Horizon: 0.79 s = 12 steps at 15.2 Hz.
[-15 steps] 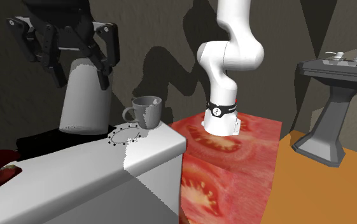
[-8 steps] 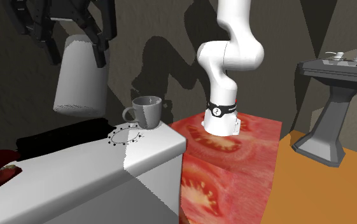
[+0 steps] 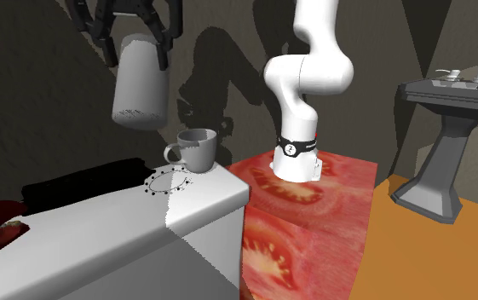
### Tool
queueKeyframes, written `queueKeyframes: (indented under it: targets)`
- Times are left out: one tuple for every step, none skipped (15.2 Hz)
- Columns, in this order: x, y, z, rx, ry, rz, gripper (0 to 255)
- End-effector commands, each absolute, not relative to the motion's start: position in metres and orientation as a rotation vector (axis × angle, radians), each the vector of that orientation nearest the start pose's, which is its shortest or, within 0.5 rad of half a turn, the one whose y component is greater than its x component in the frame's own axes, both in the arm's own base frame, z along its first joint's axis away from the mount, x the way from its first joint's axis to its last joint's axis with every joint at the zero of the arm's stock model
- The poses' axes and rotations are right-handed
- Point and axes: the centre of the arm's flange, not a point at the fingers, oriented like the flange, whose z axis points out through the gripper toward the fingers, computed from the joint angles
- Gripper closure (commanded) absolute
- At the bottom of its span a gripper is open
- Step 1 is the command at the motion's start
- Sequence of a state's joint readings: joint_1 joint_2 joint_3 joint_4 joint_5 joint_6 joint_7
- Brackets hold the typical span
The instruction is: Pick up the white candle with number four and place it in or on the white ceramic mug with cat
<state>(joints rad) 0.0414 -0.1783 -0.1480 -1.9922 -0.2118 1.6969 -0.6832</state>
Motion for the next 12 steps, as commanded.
queueKeyframes:
  targets:
    - [0.463,-0.085,0.533,-3.096,-0.992,0.291,255]
    - [0.451,-0.09,0.535,-3.096,-0.992,0.291,255]
    - [0.438,-0.094,0.536,-3.096,-0.992,0.291,255]
    - [0.426,-0.098,0.538,-3.096,-0.992,0.291,255]
    - [0.413,-0.102,0.54,-3.096,-0.992,0.291,255]
    - [0.401,-0.106,0.541,-3.096,-0.992,0.291,255]
    - [0.389,-0.11,0.543,-3.096,-0.992,0.291,255]
    - [0.37,-0.117,0.546,-3.096,-0.992,0.291,255]
    - [0.37,-0.117,0.54,-3.096,-0.992,0.291,255]
    - [0.37,-0.117,0.535,-3.096,-0.992,0.291,255]
    - [0.37,-0.117,0.53,-3.096,-0.992,0.291,255]
    - [0.37,-0.117,0.525,-3.096,-0.992,0.291,255]
